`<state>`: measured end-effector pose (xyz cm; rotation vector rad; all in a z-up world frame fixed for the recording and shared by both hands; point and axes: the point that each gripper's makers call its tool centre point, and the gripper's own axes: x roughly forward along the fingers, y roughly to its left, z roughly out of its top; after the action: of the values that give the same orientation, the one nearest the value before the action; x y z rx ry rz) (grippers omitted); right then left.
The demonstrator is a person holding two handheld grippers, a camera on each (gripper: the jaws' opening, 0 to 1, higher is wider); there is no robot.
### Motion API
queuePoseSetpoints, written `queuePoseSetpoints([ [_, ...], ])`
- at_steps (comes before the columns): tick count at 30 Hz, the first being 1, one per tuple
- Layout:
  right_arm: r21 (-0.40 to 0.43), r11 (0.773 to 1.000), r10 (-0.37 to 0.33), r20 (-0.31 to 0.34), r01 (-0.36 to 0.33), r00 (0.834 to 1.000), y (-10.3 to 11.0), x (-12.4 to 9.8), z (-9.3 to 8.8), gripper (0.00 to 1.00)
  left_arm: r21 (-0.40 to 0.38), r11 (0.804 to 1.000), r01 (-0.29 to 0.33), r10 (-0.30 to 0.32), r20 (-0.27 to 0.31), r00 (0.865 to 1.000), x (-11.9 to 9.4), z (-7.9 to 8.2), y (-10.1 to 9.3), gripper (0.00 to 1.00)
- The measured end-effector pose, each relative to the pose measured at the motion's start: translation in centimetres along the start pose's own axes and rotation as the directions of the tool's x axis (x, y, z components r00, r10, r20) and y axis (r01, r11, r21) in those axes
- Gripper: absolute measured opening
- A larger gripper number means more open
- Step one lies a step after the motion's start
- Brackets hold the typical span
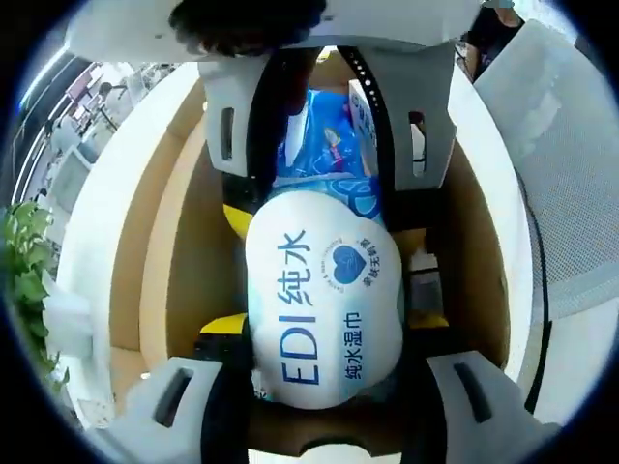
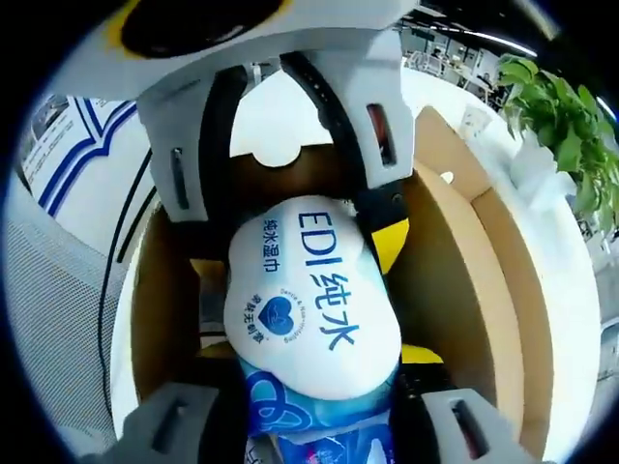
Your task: Operate the shoe box by opening the lid, removing the specified soft item, and placing it in the target area until the item is outside and the box remains undamaged.
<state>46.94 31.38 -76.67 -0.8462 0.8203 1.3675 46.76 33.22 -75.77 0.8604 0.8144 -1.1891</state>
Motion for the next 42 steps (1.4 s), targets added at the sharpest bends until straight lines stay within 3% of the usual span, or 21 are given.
queuePoseSetpoints([
  [23, -0.039, 0.995, -0.088, 0.036, 0.090, 0.995, 1.1, -5.4, 2.4, 0.54, 0.060, 0.995, -0.083, 0.084, -0.002, 0.996, -5.1, 3.1, -0.4, 0.58],
  [42, 0.018, 0.986, -0.168, 0.077, 0.167, 0.983, 3.7, -9.7, -0.1, 0.53, 0.165, 0.983, -0.087, 0.089, -0.008, 0.996, -6.1, 7.8, -3.3, 0.58],
])
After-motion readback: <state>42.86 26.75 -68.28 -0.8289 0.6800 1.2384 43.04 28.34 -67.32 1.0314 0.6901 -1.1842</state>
